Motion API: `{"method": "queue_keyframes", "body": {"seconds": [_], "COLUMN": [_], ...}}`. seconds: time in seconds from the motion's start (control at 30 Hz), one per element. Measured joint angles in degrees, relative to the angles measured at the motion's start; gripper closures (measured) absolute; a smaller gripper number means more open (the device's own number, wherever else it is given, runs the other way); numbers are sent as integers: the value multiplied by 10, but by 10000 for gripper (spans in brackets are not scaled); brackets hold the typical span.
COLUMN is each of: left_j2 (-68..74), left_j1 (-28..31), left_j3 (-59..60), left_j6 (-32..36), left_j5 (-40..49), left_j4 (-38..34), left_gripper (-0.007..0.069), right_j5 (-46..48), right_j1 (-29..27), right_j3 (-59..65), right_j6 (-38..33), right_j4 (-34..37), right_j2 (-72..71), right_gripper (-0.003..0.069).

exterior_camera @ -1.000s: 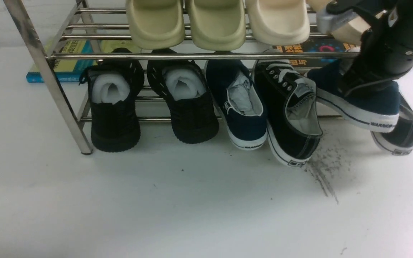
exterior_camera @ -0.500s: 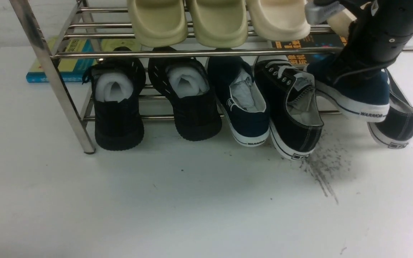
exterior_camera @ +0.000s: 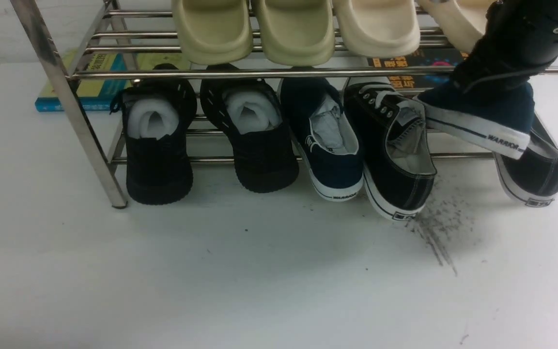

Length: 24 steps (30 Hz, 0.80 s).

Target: Take the shoes off the shelf with your hand on the white table.

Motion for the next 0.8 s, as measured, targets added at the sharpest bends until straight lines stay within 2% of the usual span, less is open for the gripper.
{"method": "queue_keyframes", "body": {"seconds": [0.4,0.8], "left_j2": [0,0], "left_j1": [0,0], "left_j3": [0,0], "left_j6": [0,0], "left_j5": [0,0], "left_j4": [0,0], "left_gripper": [385,385], "right_j5": [1,-4], "right_j1": [1,4], "right_j3": [11,4], "right_j6": [-6,-22], "right_j4": [24,-48], "right_j2": [-32,22], "right_gripper": [621,621]}}
